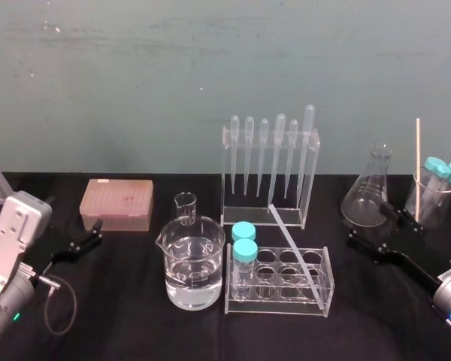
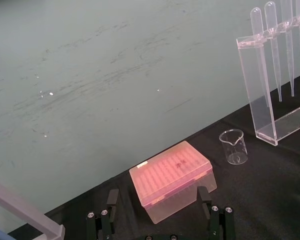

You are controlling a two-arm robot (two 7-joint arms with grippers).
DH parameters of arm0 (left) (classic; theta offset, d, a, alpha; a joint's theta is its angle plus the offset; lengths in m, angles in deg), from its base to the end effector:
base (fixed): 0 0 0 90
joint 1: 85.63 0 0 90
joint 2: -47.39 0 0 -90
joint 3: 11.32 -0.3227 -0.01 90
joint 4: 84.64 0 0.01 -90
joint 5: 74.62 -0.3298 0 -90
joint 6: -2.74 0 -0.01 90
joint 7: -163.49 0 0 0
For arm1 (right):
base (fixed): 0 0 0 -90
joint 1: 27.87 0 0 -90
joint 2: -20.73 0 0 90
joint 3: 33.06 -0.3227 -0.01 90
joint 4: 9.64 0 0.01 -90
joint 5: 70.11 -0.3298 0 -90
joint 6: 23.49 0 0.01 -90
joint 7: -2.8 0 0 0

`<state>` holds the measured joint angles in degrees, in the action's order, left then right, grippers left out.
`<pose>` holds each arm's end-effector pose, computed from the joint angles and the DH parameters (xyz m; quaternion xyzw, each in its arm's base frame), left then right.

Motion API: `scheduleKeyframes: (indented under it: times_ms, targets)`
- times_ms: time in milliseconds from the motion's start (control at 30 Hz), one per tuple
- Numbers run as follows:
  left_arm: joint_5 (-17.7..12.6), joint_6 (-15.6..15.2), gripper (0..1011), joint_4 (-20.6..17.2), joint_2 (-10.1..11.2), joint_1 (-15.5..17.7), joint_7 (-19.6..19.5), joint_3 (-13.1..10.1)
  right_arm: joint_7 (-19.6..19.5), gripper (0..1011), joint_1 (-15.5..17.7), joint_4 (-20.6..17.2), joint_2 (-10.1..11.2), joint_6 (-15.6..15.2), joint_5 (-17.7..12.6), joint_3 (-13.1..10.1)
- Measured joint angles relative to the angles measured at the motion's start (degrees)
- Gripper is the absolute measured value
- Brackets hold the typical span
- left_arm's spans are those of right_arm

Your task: Pick up the stirring rod with one hand, then place it down.

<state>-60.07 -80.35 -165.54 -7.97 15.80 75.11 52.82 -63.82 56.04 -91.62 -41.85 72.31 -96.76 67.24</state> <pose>0.3833 0.0957 -0.3327 0.1414 -0.1324 0.5799 0.7913 0.3765 -0.1202 -0.3266 -0.0105 -0.0078 -0.5083 0.8611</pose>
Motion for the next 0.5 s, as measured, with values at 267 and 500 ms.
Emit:
scheduleKeyframes:
  times_ms: [267,500]
  targets:
    - [0.0,0.0,1000,0.0,0.0,0.0,0.0,0.0,0.0,1000,0.1,0.0,0.0,0.4,-0.1,0.0]
    - [0.0,0.0,1000,0.0,0.0,0.0,0.0,0.0,0.0,1000,0.1,-0.1,0.1,0.6,-0.1,-0.1]
